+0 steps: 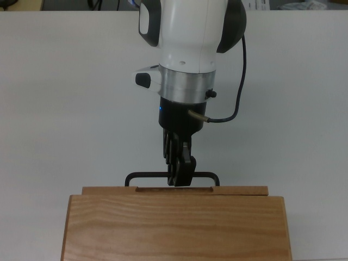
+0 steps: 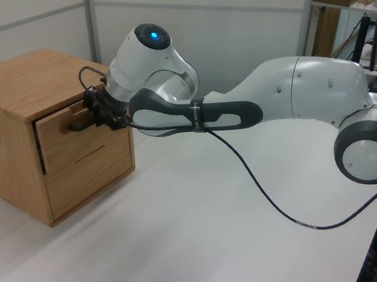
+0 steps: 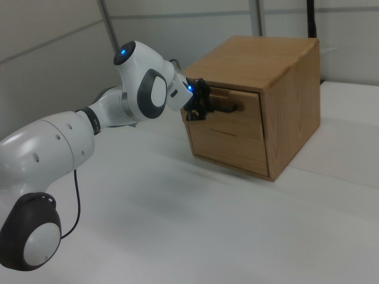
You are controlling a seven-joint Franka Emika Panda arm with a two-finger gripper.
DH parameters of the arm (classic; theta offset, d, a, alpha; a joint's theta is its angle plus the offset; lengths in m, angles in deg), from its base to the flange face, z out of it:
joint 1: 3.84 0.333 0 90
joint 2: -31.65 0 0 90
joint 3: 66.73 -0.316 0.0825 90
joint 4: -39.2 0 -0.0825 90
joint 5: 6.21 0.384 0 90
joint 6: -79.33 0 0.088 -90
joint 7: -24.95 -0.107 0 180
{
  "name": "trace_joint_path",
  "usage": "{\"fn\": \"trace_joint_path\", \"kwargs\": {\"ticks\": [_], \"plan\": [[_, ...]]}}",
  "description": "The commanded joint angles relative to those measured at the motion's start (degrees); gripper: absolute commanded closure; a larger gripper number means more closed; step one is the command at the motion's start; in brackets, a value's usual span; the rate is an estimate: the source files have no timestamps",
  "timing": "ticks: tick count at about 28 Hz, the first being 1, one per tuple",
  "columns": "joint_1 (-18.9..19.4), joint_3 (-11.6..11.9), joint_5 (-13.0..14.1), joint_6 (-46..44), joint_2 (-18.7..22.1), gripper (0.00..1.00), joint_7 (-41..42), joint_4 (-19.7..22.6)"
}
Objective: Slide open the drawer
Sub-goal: 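Pull the handle straight out, sliding the upper drawer out of the cabinet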
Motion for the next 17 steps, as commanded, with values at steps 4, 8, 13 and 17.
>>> {"fn": "trace_joint_path", "kwargs": {"ticks": [4,8,13,17], "plan": [[-2.47,-2.04,-0.47,-0.19,11.33,1.00,-0.55,10.64],[-4.58,-4.07,-0.47,-0.71,14.50,1.00,-0.20,13.72],[-5.64,-4.51,-0.38,-0.98,18.36,1.00,0.32,18.28],[-6.60,-4.77,-0.21,-1.15,21.61,1.00,1.55,22.85]]}}
